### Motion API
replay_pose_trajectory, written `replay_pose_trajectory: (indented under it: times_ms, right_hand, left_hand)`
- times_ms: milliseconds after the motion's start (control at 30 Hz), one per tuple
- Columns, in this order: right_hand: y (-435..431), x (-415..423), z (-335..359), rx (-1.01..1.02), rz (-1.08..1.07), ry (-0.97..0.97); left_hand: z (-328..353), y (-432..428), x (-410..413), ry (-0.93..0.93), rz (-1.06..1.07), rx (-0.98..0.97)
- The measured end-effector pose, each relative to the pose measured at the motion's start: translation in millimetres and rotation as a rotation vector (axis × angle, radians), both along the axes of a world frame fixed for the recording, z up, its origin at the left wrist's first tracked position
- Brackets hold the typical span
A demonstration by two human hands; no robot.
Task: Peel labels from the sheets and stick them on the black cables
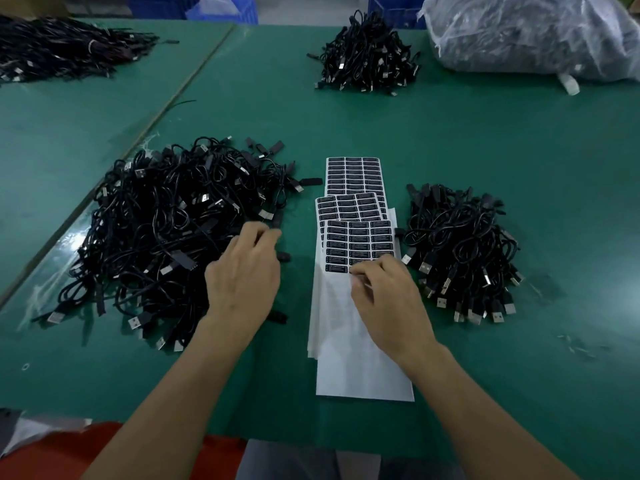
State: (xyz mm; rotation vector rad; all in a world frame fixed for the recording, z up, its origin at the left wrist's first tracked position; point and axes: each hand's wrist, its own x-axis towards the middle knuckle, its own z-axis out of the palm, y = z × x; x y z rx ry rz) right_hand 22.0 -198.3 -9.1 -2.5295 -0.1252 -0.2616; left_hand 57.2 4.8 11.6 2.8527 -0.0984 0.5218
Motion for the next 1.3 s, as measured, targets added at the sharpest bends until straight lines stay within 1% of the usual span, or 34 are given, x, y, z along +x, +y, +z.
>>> replay_pose_trajectory:
  times_ms: [167, 300, 333, 400, 467, 533, 667, 833, 867, 933, 1000, 1067, 1133, 1200, 1300]
  right_hand:
    - [-1, -1, -1, 0.029, 0.002, -0.006]
    - [-1, -2, 0, 0.03, -0.005, 0.0]
    - [-1, -1, 0, 0.028, -0.005, 0.0]
    - [-1, -1, 0, 0.025, 0.0, -0.002]
    - [-1, -1, 0, 0.013, 0.005, -0.007]
    - [-2, -1, 0, -0.001, 0.008, -0.003]
    - [-4, 0, 3, 0.037, 0.033, 0.059]
    - [-4, 3, 13, 0.105, 0.05, 0.09]
    - [-3, 4, 17, 0.161, 0.067, 0.082]
    - [-2, 3, 26, 0.426, 0.158, 0.108]
    - [0, 2, 32, 0.672, 0.261, 0.165]
    - [0, 2, 36, 0.807, 0.315, 0.206]
    - [-1, 3, 37, 0.887, 0.3, 0.192]
    - [-3, 4, 39, 0.908, 0.24, 0.131]
    - [-3, 7, 44, 0.925, 0.182, 0.07]
  left_hand:
    - [11, -6, 17, 0.2, 0.159, 0.123]
    - [16, -7, 21, 0.258, 0.205, 0.144]
    - [16, -7, 21, 0.238, 0.196, 0.121]
    - [16, -7, 18, 0.129, 0.136, 0.037]
    - [18, -8, 14, -0.019, 0.024, -0.035]
    - [21, -10, 10, -0.113, -0.091, -0.084]
    - [26, -20, 2, -0.232, -0.28, -0.168]
    - [30, -33, -8, -0.344, -0.453, -0.217]
    - [29, -35, -10, -0.352, -0.48, -0.209]
    - [26, -37, -12, -0.315, -0.516, -0.171]
    - [20, -37, -13, -0.2, -0.507, -0.132]
    - [16, -36, -12, -0.082, -0.467, -0.161]
    - [13, -35, -11, -0.076, -0.417, -0.177]
    - [12, -33, -11, -0.108, -0.376, -0.156]
    - [8, -24, -9, -0.113, -0.286, -0.07]
